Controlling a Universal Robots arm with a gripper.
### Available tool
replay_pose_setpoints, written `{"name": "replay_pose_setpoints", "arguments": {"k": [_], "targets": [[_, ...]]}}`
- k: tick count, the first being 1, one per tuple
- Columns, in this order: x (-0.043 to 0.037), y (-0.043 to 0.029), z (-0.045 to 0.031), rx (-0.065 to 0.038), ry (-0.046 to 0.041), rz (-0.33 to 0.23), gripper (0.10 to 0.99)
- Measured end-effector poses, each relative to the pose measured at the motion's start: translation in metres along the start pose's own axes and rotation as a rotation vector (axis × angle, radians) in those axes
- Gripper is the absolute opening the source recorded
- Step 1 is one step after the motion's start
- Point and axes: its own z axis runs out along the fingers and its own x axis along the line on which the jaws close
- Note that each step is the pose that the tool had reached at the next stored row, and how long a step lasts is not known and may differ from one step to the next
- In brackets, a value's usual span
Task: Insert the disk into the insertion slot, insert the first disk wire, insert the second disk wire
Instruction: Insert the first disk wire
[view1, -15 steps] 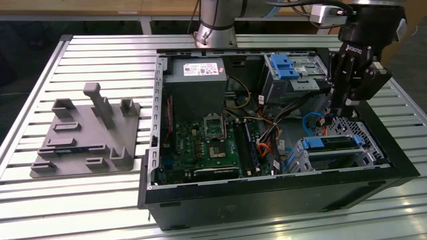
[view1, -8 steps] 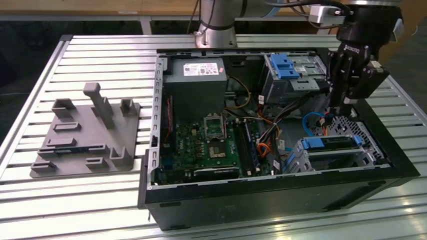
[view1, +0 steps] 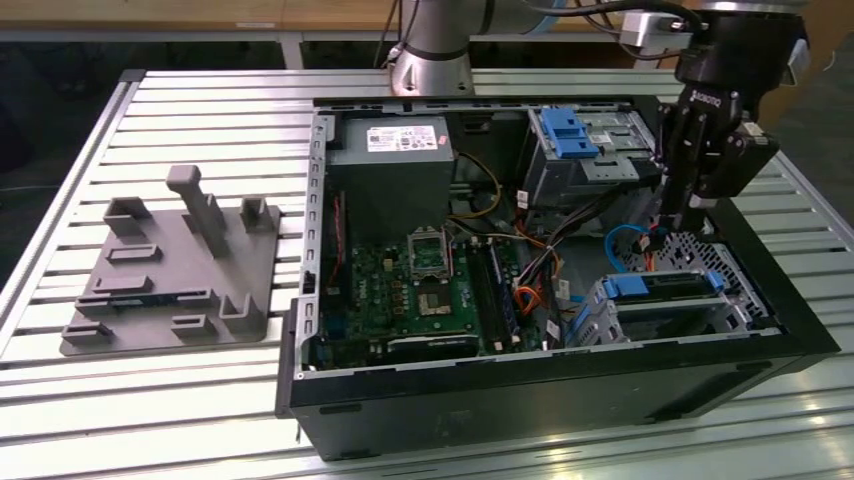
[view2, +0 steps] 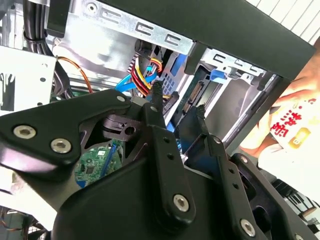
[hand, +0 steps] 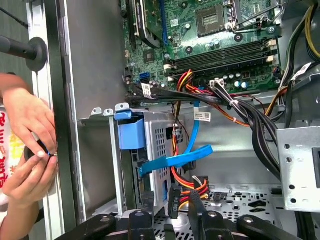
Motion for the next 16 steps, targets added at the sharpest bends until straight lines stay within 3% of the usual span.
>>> {"name": "replay_pose_setpoints", "arguments": {"k": [12, 15, 16], "targets": [[-0.0011, 0.0019, 0.0009, 0.003, 0.0146, -0.003, 0.392], [-0.0017, 0.0020, 0.0008, 0.004, 0.0230, -0.003, 0.259], [-0.0019, 0.0020, 0.0008, 0.005, 0.0258, -0.003, 0.259]]}}
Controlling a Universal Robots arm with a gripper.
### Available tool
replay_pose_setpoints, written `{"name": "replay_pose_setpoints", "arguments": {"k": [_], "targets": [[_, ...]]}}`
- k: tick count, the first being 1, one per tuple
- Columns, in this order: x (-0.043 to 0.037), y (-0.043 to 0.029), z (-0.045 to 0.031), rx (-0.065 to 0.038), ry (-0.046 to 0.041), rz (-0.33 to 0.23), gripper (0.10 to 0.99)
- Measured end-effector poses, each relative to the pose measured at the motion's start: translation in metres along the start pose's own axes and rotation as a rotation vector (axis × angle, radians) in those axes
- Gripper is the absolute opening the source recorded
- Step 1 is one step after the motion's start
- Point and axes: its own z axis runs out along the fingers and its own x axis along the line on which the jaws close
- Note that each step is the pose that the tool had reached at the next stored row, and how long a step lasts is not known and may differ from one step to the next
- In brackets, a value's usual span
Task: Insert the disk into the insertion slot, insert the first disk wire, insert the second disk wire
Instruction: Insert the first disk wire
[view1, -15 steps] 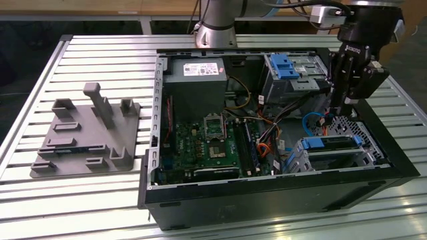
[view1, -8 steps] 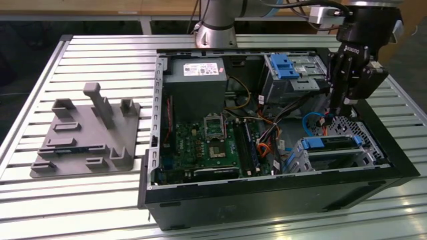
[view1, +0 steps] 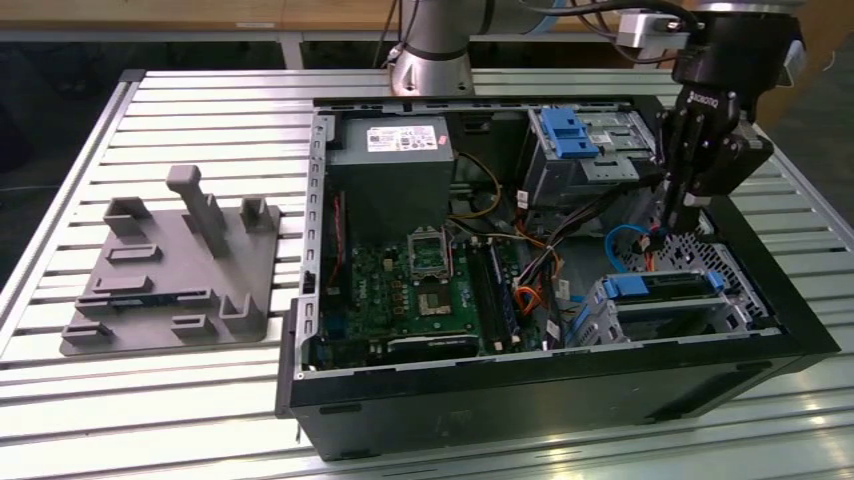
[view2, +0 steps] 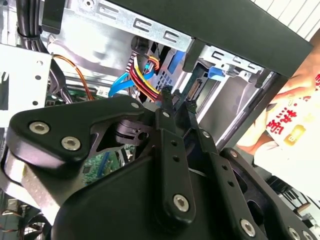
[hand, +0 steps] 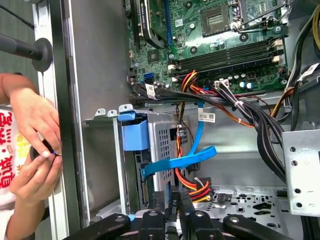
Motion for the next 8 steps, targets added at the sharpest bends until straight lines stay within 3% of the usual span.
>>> {"name": "replay_pose_setpoints", "arguments": {"k": [3, 8], "targets": [[-0.0005, 0.0001, 0.0002, 0.001, 0.0057, 0.000, 0.259], [-0.0045, 0.0005, 0.0017, 0.003, 0.0075, -0.006, 0.259]]}}
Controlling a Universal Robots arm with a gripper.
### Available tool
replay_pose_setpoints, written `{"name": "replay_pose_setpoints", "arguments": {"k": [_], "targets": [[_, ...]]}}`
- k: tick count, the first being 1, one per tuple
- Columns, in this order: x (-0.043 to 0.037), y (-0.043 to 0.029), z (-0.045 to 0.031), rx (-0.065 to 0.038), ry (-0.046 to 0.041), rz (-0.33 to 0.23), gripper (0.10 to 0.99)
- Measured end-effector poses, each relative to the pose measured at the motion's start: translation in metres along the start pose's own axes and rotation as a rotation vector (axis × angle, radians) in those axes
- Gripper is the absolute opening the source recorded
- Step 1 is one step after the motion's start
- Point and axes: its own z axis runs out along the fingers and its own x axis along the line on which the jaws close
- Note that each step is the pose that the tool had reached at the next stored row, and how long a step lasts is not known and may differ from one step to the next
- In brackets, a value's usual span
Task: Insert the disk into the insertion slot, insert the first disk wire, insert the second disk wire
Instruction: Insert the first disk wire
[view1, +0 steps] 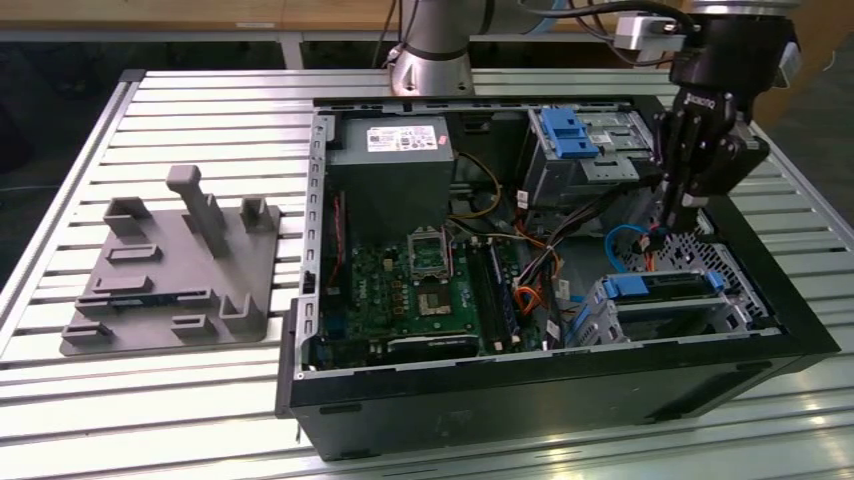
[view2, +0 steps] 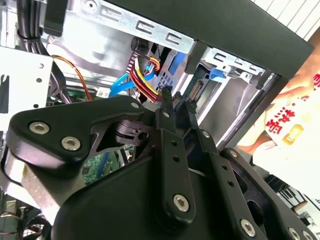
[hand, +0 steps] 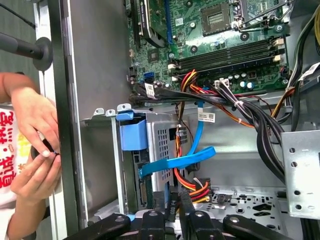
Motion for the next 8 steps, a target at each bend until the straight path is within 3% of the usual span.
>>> {"name": "replay_pose_setpoints", "arguments": {"k": [8], "targets": [[-0.0020, 0.0009, -0.0009, 0.003, 0.0002, -0.007, 0.259]]}}
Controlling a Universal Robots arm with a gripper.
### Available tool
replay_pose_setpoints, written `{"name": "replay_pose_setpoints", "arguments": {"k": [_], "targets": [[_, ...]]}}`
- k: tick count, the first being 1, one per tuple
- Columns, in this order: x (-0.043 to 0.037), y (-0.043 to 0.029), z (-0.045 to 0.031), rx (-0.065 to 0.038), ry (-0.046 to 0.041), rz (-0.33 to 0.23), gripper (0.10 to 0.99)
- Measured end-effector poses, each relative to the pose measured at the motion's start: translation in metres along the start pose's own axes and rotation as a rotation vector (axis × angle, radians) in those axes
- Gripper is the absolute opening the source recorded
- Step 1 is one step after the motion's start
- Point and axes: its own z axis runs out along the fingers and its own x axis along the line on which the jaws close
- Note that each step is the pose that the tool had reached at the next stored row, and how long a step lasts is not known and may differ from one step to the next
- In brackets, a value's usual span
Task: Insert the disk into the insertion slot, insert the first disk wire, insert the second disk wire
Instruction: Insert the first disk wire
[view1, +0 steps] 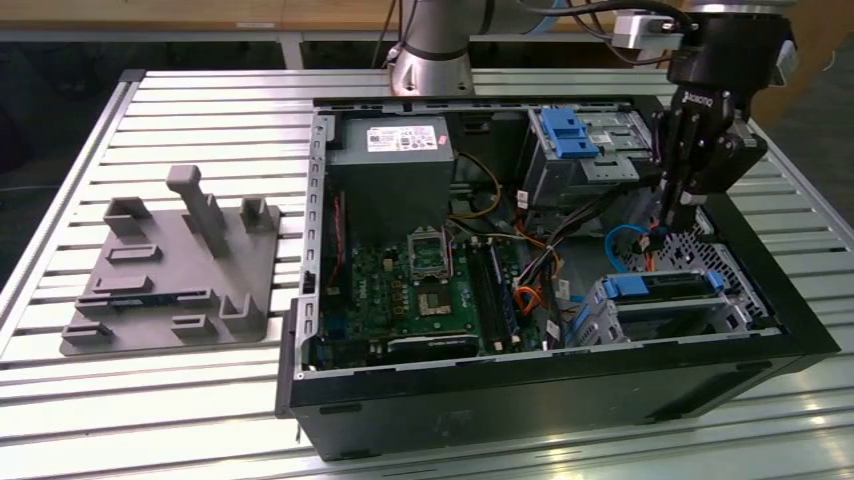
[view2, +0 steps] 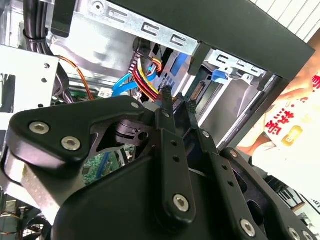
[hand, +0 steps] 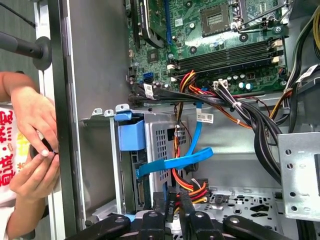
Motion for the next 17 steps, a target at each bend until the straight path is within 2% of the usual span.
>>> {"name": "replay_pose_setpoints", "arguments": {"k": [11, 16, 17], "targets": [[-0.0015, 0.0005, -0.0007, -0.001, 0.0020, 0.000, 0.259], [-0.0016, 0.0006, -0.0007, -0.002, 0.0121, -0.001, 0.243], [-0.0016, 0.0006, -0.0007, -0.002, 0.0143, -0.001, 0.180]]}}
